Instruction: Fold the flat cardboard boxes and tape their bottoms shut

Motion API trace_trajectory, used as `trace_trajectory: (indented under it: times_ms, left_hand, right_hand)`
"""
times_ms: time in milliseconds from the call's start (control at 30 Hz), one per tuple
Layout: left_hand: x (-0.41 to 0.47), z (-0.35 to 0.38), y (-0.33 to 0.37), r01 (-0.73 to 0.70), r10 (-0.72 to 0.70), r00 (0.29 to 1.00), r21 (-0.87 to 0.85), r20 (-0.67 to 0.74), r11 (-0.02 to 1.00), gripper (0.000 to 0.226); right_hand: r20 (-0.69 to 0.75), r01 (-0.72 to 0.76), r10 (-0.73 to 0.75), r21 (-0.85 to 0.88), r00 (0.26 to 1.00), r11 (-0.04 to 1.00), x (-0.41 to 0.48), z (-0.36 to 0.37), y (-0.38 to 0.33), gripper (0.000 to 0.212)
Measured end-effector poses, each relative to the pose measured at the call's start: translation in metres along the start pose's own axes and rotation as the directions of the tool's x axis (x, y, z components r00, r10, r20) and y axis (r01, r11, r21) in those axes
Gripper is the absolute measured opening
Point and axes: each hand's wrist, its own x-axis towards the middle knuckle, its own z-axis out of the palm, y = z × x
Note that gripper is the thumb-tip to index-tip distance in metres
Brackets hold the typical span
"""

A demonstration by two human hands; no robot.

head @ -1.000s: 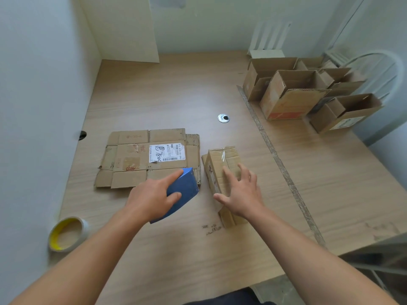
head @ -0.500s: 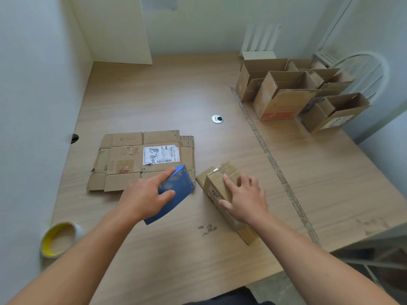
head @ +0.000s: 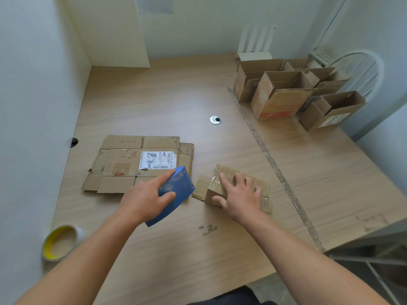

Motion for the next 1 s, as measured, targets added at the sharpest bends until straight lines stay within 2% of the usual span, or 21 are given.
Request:
trace_trajectory:
  times_ms: [100,233,300,400,500,567,633,700,767,867,1000]
  left_hand:
    - [-0.002,-0.001,-0.002,0.002,-0.002,1.0,0.003,-0.003,1.0,0.059]
    - [-0.005,0.003,-0.006,0.017,-0.017,1.0,-0.017,0.006,1.0,0.059]
    - [-0.007,0.006,-0.008,0.023,-0.023,1.0,-0.026,0.008,0.999,0.06]
    - [-0.005,0.01,-0.01,0.023,-0.023,1.0,-0.034,0.005,0.999,0.06]
    - [-0.004,0.012,-0.011,0.012,-0.012,1.0,-0.046,-0.007,0.999,0.06]
    - [-0.004,0.011,-0.011,-0.001,0.0,1.0,-0.056,-0.02,0.998,0.06]
    - [-0.005,0.011,-0.014,-0.015,0.013,0.999,-0.054,-0.031,0.998,0.06]
    - [-0.007,0.011,-0.016,-0.029,0.027,0.999,-0.05,-0.031,0.998,0.06]
    - [-0.009,0.011,-0.019,-0.051,0.049,0.998,-0.054,-0.031,0.997,0.061]
    - [-0.012,0.01,-0.022,-0.113,0.111,0.992,-0.044,-0.054,0.993,0.061]
    - [-0.02,0.012,-0.03,-0.347,0.331,0.934,-0.126,-0.135,0.929,0.065]
  right_hand:
    - [0.022,0.063,-0.063,-0.001,0.998,0.998,0.003,-0.004,0.007,0.065]
    - [0.108,0.185,-0.182,-0.018,0.977,0.983,-0.005,-0.009,0.02,0.066]
    - [0.103,0.148,-0.15,0.027,0.983,0.989,-0.011,-0.009,0.016,0.071]
    - [0.058,-0.006,0.002,0.081,0.998,0.997,-0.016,-0.001,-0.008,0.08]
    - [0.0,-0.053,0.053,0.052,0.999,0.997,-0.017,0.014,-0.026,0.067]
    - [-0.034,0.024,-0.022,0.065,0.999,0.998,-0.019,0.019,-0.022,0.05]
    - [-0.043,0.167,-0.164,0.078,0.985,0.983,-0.02,0.023,-0.008,0.039]
    - [-0.077,0.286,-0.279,0.112,0.957,0.952,-0.019,0.026,0.009,0.044]
    - [-0.083,0.336,-0.326,0.187,0.942,0.923,-0.017,0.027,0.024,0.049]
    - [-0.086,0.363,-0.353,0.267,0.932,0.893,-0.012,0.032,0.032,0.046]
    - [-0.151,0.419,-0.391,0.303,0.908,0.856,-0.003,0.03,0.027,0.031]
